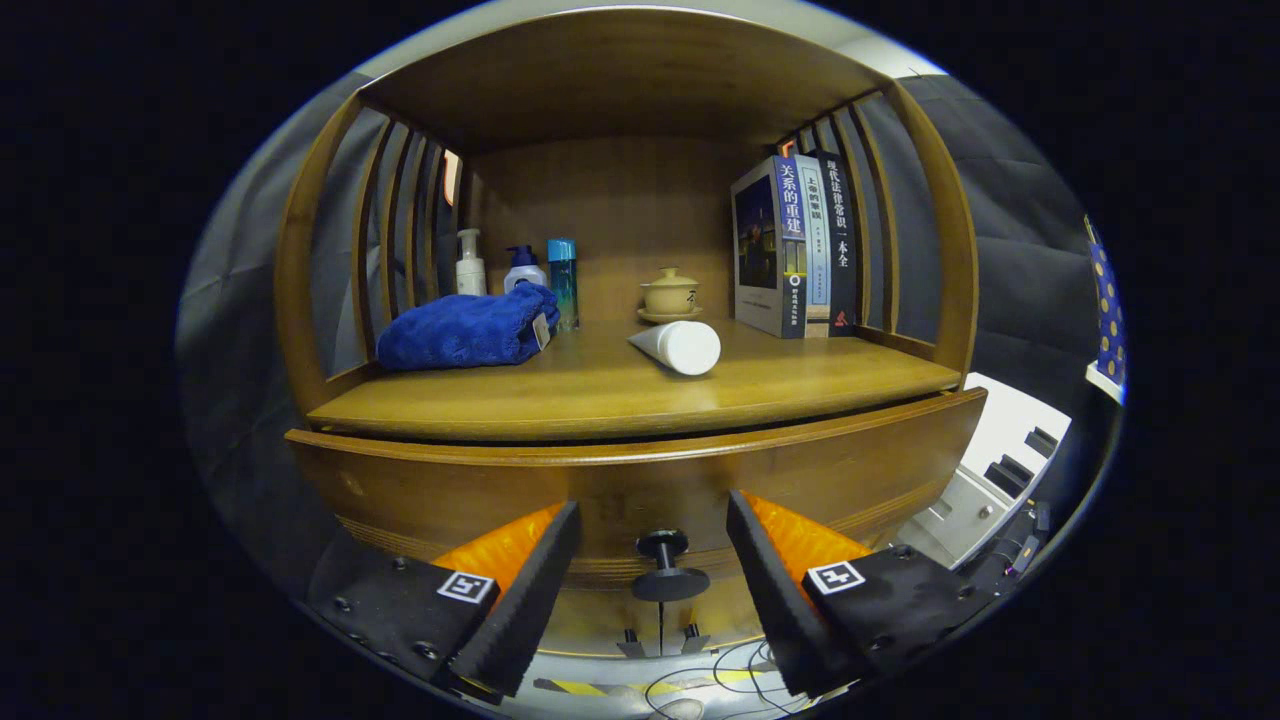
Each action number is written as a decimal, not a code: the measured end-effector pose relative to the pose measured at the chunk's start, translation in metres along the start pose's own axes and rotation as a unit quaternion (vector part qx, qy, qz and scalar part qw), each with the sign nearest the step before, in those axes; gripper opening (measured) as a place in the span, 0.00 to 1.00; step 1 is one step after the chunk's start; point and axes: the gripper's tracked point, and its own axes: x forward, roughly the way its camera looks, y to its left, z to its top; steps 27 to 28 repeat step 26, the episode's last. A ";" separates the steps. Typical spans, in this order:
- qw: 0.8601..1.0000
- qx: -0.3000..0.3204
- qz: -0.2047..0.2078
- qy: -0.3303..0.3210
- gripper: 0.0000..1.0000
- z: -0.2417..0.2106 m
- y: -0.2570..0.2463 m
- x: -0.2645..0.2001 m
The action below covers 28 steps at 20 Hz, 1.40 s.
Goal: Pull open the drawer, take out the items inside it, and place them on the countertop above the cabinet.
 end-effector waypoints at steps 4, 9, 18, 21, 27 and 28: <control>1.000 -0.011 0.014 0.007 0.98 0.003 0.004 0.011; 1.000 -0.011 0.003 -0.007 0.99 0.024 -0.002 0.002; 0.996 -0.028 0.018 -0.081 0.99 0.156 -0.007 -0.076; 0.996 -0.028 0.019 -0.081 0.99 0.183 -0.011 -0.109; 0.994 -0.023 0.016 -0.102 0.99 0.215 -0.020 -0.150; 0.994 -0.023 0.016 -0.102 0.99 0.215 -0.020 -0.150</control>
